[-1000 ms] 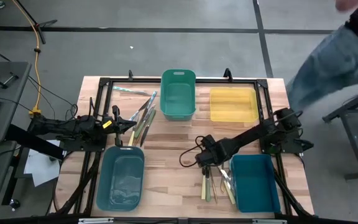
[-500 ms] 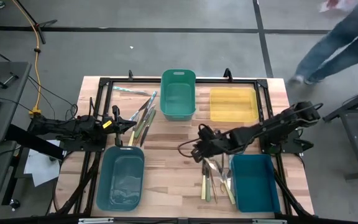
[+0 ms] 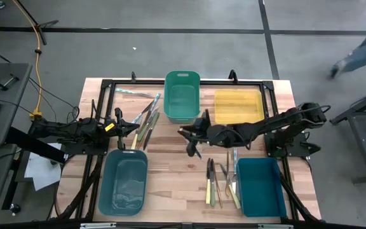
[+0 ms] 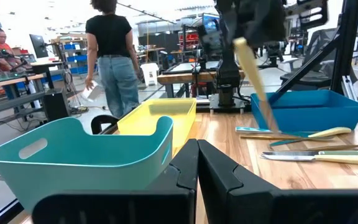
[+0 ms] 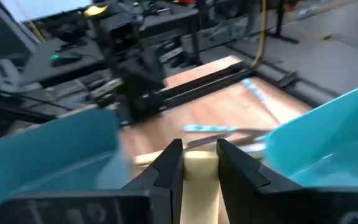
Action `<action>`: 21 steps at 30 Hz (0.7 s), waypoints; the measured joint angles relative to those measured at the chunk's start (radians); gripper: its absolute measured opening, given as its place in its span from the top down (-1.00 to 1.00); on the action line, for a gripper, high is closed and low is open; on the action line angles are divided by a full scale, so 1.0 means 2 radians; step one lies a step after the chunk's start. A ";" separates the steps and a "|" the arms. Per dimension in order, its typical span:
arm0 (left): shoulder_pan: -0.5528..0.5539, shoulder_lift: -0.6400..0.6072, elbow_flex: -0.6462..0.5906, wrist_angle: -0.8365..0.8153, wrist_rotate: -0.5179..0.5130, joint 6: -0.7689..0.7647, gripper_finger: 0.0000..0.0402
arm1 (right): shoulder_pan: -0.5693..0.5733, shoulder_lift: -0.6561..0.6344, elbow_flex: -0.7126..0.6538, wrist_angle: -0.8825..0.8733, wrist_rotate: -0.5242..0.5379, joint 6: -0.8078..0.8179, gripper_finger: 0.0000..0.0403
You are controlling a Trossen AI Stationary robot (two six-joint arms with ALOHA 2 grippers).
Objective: Sort silverware by color (type)
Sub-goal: Put the yellow knife into the green bin
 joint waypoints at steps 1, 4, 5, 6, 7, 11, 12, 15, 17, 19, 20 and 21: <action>0.000 0.000 0.000 0.000 0.000 0.000 1.00 | -0.008 -0.004 0.000 0.000 0.000 -0.011 0.65; 0.000 0.000 0.000 0.000 0.000 0.000 1.00 | -0.030 -0.023 0.000 -0.017 -0.005 -0.031 0.65; 0.000 0.000 0.000 0.000 0.000 0.000 1.00 | -0.035 -0.029 0.000 -0.023 -0.010 -0.036 0.65; 0.000 0.000 0.000 0.000 0.000 0.000 1.00 | -0.039 -0.038 0.000 -0.038 -0.014 -0.040 0.65; 0.000 0.000 0.000 0.000 0.000 0.000 1.00 | -0.042 -0.045 0.000 -0.055 -0.019 -0.042 0.65; 0.000 0.000 0.000 0.000 0.000 0.000 1.00 | -0.042 -0.074 0.000 -0.131 -0.011 -0.042 0.65; 0.000 0.000 0.000 0.000 0.000 0.000 1.00 | -0.039 -0.079 0.000 -0.152 -0.004 -0.038 0.65; 0.000 0.000 0.000 0.000 0.000 0.000 1.00 | -0.030 -0.088 -0.005 -0.190 0.022 -0.021 0.64; 0.000 0.000 0.000 0.000 0.000 0.000 1.00 | -0.023 -0.096 -0.031 -0.168 0.026 -0.018 0.64; 0.000 0.000 0.000 0.000 0.000 0.000 1.00 | -0.019 -0.105 -0.067 -0.129 0.016 -0.007 0.65; 0.000 0.000 0.000 0.000 0.000 0.000 1.00 | -0.018 -0.111 -0.088 -0.103 0.012 -0.006 0.65; 0.000 0.000 0.000 0.000 0.000 0.000 1.00 | -0.017 -0.116 -0.110 -0.066 0.010 -0.007 0.65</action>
